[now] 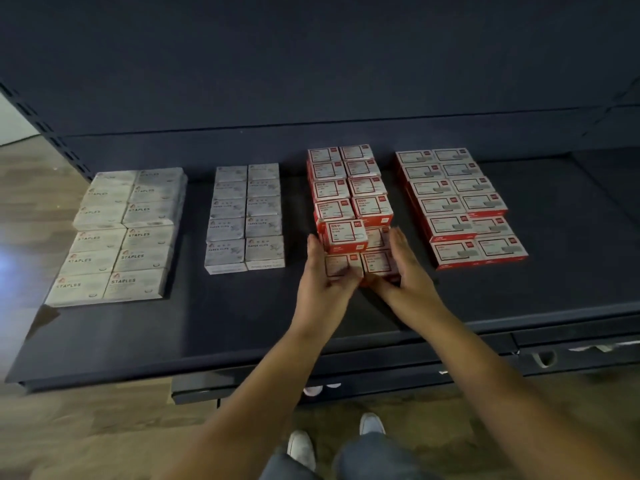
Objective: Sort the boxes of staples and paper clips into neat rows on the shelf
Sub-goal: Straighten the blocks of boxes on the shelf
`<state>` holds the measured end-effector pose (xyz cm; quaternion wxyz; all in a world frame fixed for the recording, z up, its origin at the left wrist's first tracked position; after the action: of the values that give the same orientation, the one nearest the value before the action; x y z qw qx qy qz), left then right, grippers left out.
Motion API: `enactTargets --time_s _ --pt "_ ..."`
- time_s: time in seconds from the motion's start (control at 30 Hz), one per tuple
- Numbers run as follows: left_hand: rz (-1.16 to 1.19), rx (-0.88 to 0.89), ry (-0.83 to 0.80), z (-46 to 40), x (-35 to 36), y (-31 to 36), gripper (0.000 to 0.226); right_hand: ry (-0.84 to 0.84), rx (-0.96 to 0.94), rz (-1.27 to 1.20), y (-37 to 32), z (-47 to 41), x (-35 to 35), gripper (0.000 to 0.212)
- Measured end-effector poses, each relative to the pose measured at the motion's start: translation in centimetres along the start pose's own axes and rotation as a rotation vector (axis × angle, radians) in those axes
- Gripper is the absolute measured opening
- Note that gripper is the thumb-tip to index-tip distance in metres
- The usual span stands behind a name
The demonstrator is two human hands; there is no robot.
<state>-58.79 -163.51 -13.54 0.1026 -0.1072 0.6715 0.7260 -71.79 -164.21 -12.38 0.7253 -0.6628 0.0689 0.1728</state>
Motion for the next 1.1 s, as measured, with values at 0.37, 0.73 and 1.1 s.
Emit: enactTargets --time_s 0.37,0.73,1.1 --pt "-0.112 0.009 0.150 -2.0 -0.5 0.2 0.064 -0.195 -0.077 -0.125 0.1 -2.1 -0.8 0.084" --pt "-0.134 -0.013 0.168 -1.9 -0.7 0.1 0.059 -0.218 -0.177 -0.047 0.6 -1.9 0.2 0.070" --pt "-0.055 0.012 0.108 -2.1 -0.6 0.1 0.059 -0.116 -0.182 -0.081 1.3 -2.8 0.9 0.069"
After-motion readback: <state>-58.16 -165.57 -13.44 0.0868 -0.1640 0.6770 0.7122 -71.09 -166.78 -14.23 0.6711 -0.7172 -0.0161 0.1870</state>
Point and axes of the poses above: each hand's wrist, its own z-axis away from the middle knuckle, its own x-axis out of the palm, y = z × x, the point moved 8 cm from there along -z, towards the middle knuckle, and after that the axes turned 13 degrees about -z, right-handed, at the moved point
